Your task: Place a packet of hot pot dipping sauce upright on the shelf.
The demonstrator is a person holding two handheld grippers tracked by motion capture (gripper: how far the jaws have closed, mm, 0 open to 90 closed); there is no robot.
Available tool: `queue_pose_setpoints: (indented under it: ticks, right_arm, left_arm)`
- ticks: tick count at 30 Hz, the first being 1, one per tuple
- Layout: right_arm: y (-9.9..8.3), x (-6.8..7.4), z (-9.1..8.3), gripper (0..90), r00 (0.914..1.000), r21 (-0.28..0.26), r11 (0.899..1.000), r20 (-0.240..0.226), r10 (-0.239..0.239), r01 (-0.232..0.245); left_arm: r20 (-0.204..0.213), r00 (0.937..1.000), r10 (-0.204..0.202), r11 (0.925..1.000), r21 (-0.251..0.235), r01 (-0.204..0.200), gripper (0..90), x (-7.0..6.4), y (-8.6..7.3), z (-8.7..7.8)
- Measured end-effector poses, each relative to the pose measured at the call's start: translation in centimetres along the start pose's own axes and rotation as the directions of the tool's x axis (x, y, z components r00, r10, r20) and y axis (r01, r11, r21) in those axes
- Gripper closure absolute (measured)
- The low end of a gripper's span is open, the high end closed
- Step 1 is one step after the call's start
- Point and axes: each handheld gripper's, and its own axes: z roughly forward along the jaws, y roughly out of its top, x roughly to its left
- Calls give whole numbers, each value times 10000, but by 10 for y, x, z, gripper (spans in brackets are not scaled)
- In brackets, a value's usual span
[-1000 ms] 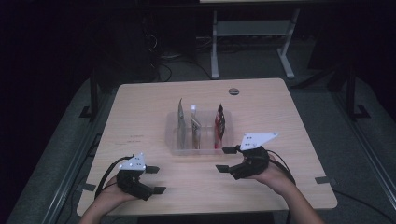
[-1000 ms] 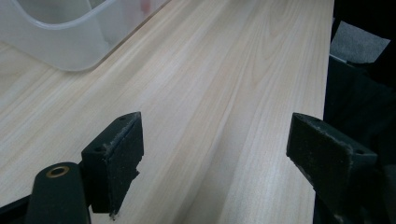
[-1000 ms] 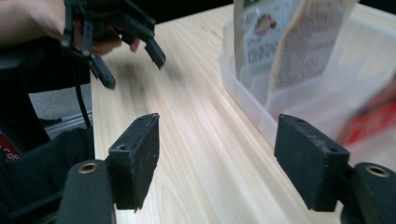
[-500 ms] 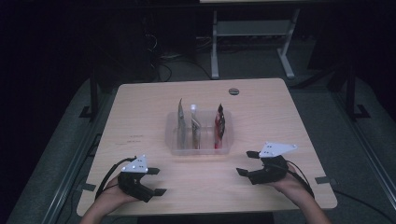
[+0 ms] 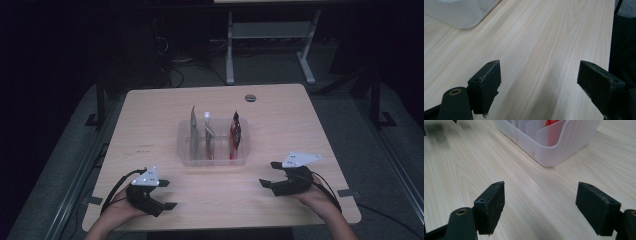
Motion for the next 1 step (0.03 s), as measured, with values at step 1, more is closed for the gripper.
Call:
queue_pose_setpoints:
  ticks: [1]
  right_arm:
    - [0, 0, 0, 227, 10000, 0, 10000, 0, 0, 0]
  left_arm:
    - [-2, 10000, -26, 10000, -22, 26, 188, 0, 0, 0]
